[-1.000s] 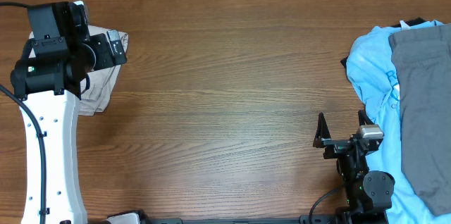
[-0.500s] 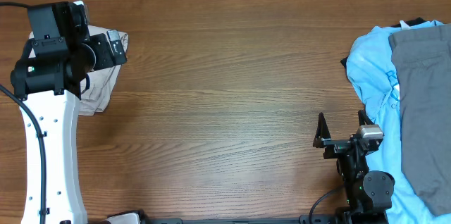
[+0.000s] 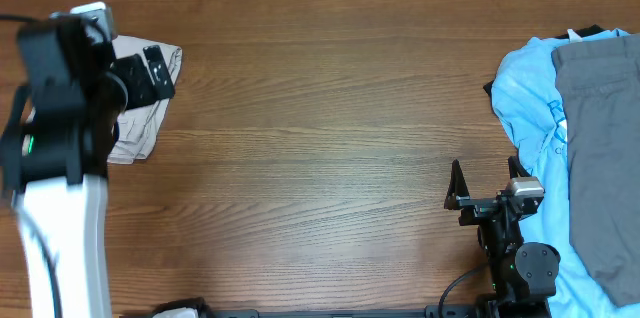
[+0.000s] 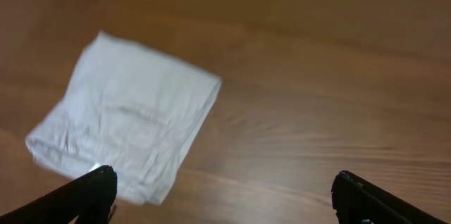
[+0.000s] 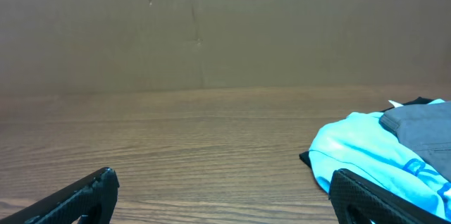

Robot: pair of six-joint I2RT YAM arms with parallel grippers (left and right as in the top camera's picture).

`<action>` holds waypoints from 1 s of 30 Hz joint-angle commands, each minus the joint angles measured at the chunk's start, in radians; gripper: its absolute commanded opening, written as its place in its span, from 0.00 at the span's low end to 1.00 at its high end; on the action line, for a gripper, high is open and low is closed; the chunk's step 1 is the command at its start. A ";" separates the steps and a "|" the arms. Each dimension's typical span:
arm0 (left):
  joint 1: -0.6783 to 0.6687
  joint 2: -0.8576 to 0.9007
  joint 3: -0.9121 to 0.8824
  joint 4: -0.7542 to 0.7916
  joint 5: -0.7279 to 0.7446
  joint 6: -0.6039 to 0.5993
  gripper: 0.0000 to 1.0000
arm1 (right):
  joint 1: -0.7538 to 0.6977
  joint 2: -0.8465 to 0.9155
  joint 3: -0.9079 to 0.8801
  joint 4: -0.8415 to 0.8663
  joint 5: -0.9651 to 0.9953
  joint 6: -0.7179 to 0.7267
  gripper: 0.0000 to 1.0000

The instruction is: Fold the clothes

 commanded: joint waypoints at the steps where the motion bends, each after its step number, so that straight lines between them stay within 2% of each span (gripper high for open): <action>1: -0.075 -0.192 0.000 0.005 0.007 -0.007 1.00 | -0.004 -0.012 -0.010 0.005 0.013 0.008 1.00; 7: -0.191 -0.458 0.000 0.005 0.008 -0.007 1.00 | -0.004 -0.012 -0.010 0.005 0.013 0.008 1.00; 16: -0.209 -0.728 -0.050 0.005 0.008 -0.007 1.00 | -0.004 -0.012 -0.010 0.005 0.013 0.008 1.00; 22: -0.209 -0.920 -0.307 0.004 0.004 -0.007 1.00 | -0.004 -0.012 -0.010 0.005 0.013 0.008 1.00; 30: -0.208 -1.081 -0.663 0.057 -0.002 -0.003 1.00 | -0.004 -0.012 -0.010 0.005 0.013 0.008 1.00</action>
